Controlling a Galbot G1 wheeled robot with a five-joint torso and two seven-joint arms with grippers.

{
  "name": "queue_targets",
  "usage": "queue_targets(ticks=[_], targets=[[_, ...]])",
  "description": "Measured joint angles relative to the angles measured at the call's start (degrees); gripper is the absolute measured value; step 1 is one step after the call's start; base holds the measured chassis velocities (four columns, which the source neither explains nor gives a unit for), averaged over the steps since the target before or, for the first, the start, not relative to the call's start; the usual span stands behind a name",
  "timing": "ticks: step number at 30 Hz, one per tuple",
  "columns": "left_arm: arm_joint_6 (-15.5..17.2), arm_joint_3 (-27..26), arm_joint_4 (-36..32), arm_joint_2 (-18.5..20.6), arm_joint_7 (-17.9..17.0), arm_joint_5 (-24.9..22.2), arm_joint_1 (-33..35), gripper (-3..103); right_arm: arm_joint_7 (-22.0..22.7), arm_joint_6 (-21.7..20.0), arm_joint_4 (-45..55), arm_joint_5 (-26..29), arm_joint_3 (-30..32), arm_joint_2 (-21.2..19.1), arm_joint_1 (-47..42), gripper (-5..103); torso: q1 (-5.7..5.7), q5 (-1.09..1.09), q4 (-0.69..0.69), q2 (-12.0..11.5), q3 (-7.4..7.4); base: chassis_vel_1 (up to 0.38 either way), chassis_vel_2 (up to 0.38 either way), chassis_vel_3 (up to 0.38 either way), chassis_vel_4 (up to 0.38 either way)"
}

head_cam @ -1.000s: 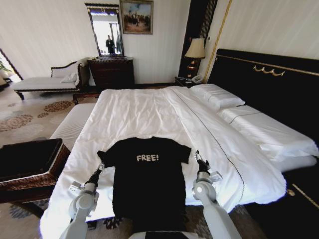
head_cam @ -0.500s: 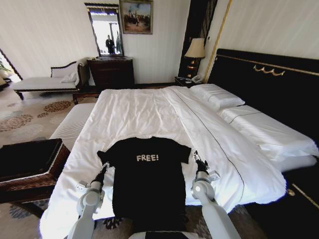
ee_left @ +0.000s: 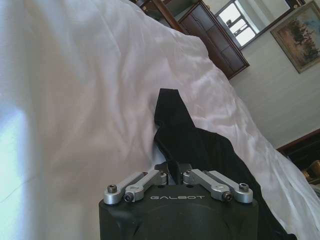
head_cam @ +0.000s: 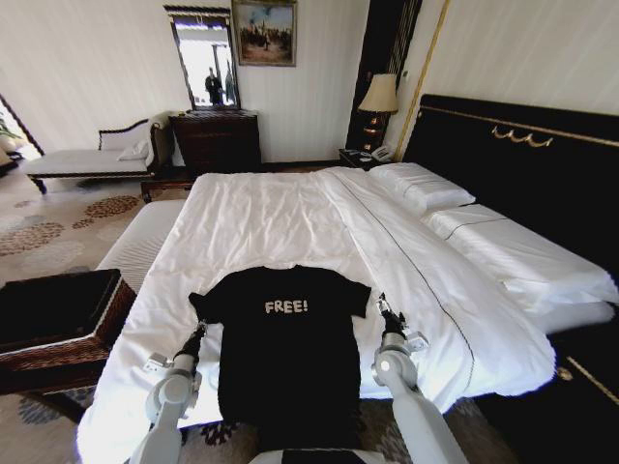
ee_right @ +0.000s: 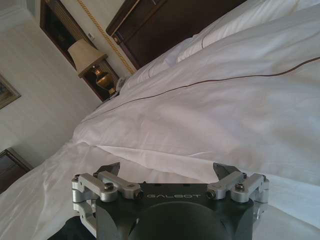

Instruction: Fold the clothes on the bed and place them into the basket.

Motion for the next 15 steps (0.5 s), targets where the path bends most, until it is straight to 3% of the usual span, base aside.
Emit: queue_targets(ticks=[1,4,15], targets=[[0.0,0.0,0.0,0.0,0.0,0.0,0.0,15,0.0,0.0,0.0,0.0,0.0,0.0,0.0,100,0.0,0.0,0.0,0.0,0.0,0.0,0.0,0.0,0.0],[-0.3,-0.2,0.2,-0.3,0.0,0.2,0.5,2,0.0,0.0,-0.1,-0.2,-0.2,0.0,0.1,100,0.0,0.0,0.0,0.0,0.0,0.0,0.0,0.0,0.0],[-0.5,-0.6,-4.3,-0.8,0.0,0.0,3.5,0,0.3,-0.2,0.2,-0.3,-0.2,-0.1,-0.1,100,0.0,0.01,-0.01,0.0,0.0,0.0,0.0,0.0,0.0]])
